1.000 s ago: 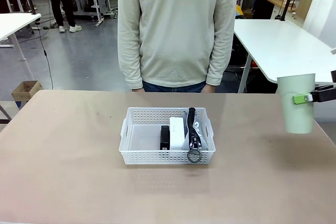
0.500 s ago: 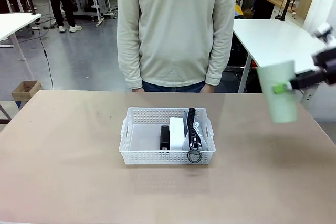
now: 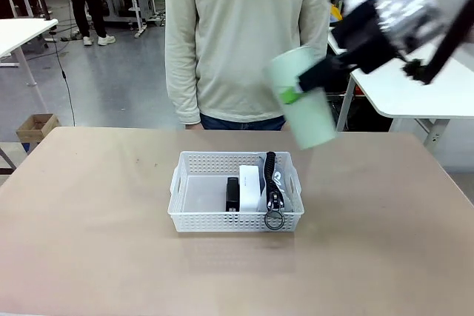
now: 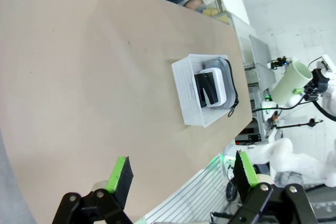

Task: Efficiently arrange items inside the basket to fit them all.
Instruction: Pick up the Reusable plastic cup and place it inside the Organizing basket.

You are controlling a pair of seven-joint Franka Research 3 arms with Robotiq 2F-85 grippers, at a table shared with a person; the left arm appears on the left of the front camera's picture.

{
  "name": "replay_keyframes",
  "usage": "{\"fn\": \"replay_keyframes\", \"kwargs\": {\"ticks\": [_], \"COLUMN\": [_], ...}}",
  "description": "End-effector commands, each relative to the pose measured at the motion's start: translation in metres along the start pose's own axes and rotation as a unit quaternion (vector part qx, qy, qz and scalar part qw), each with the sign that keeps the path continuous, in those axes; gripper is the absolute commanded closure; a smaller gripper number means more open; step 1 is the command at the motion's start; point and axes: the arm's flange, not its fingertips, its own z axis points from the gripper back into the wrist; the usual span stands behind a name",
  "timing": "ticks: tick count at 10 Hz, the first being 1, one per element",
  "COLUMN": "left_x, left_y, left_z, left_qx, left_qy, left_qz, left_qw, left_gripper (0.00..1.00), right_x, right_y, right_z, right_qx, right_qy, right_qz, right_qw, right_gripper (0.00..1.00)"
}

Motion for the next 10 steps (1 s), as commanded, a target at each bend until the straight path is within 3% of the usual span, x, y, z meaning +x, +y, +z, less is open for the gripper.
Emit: {"fn": "replay_keyframes", "kwargs": {"ticks": [1,4,5,6,10], "left_x": [-0.003,-0.003,-0.003,-0.003,-0.003], "left_y": [-0.002,-0.002,-0.002,-0.002,-0.002], "left_z": [0.002,0.002,0.002,0.002,0.002], "left_qx": [0.0,0.0,0.0,0.0,0.0], "left_qy": [0.002,0.002,0.002,0.002,0.002], "left_qz": [-0.002,-0.002,-0.002,-0.002,-0.002], "left_qw": [1.0,1.0,1.0,1.0,1.0], "left_gripper": [0.0,0.0,0.0,0.0,0.0], "right_x": [0.035,0.04,0.036,0.018,0.025], "right_y": [0.029,0.056,0.047,0.056,0.055], "right_z": [-0.054,-0.133,-0.117,-0.126,-0.151], "right_qx": [-0.061,-0.096,-0.07,-0.091,-0.108], "right_qy": [0.041,0.08,0.111,0.067,0.08], "right_qz": [-0.097,-0.193,-0.111,-0.147,-0.167], "right_qw": [0.993,0.973,0.985,0.983,0.977], "right_gripper": [0.13,0.13,0.13,0.13,0.13]}}
